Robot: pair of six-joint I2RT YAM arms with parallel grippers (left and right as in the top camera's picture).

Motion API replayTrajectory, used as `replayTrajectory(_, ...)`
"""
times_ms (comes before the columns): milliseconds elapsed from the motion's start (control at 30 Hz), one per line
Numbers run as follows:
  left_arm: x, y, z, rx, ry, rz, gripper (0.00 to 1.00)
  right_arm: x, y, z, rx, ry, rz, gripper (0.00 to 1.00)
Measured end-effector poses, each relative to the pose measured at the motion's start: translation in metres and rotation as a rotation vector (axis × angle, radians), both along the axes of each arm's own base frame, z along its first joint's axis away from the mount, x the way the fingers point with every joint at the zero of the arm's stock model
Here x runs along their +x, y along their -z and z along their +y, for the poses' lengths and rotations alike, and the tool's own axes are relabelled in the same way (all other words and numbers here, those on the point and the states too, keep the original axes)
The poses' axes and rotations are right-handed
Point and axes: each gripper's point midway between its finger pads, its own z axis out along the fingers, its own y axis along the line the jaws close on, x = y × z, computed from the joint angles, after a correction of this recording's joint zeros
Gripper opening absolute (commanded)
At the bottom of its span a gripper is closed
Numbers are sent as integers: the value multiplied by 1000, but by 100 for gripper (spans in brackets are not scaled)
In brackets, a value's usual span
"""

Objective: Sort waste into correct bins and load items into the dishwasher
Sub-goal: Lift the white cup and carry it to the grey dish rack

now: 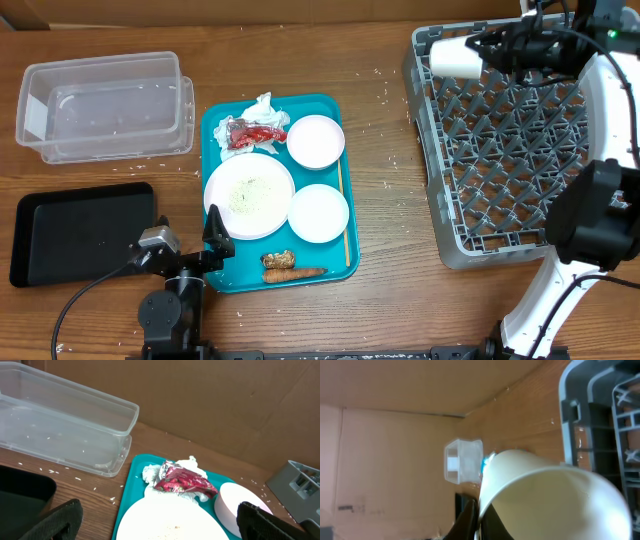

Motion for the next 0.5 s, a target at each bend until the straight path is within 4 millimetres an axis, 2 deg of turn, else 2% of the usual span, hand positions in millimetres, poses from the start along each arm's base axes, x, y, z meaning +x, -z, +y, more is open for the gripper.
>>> replayTrajectory(133,0,0,0,0,0,0,100,4,12,-13,52,35,16,4)
replayTrajectory(367,0,0,0,0,0,0,100,4,23,-51,92,121,53,4)
replayTrajectory(500,0,0,0,0,0,0,100,6,34,-65,84,170,73,4)
